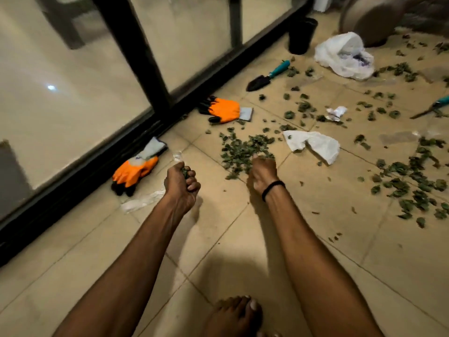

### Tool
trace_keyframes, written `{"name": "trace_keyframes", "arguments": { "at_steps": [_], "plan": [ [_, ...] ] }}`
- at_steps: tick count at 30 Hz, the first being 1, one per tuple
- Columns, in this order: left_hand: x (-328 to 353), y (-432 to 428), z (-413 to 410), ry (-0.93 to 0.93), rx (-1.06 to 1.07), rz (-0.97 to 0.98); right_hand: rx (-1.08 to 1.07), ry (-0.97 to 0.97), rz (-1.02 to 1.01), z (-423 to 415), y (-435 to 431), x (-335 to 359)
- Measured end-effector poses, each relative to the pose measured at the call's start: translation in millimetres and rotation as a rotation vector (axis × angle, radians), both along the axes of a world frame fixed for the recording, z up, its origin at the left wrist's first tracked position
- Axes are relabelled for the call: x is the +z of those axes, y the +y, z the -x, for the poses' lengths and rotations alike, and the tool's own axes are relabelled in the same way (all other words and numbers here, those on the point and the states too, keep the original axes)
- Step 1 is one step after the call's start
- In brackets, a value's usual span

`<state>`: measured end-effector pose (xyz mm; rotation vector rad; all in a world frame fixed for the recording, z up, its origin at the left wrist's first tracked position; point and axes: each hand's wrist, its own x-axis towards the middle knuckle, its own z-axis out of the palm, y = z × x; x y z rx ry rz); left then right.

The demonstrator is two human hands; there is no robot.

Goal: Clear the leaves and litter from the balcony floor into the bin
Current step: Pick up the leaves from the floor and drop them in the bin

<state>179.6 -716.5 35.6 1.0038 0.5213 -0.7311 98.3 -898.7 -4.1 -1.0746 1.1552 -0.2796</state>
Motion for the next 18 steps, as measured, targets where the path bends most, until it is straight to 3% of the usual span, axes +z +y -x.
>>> {"name": "trace_keyframes", "arguments": {
  "at_steps": [2, 6, 12, 18],
  "plan": [
    [11, 28, -11, -0.046, 0.053, -0.030, 0.014, -0.153, -0.121, -29, 38, 20],
    [36, 97, -30, -0.128, 0.221, -0.104, 0.269, -0.323, -0.200, -84, 123, 59],
    [96, 222, -47, -0.239, 0.508, -0.130, 0.699, -0.337, -0.129, -122, 264, 135],
    [141, 368, -41, -0.367, 0.765, -0.130, 1.110, -0.339, -0.242, -141, 431, 202]
  ]
}}
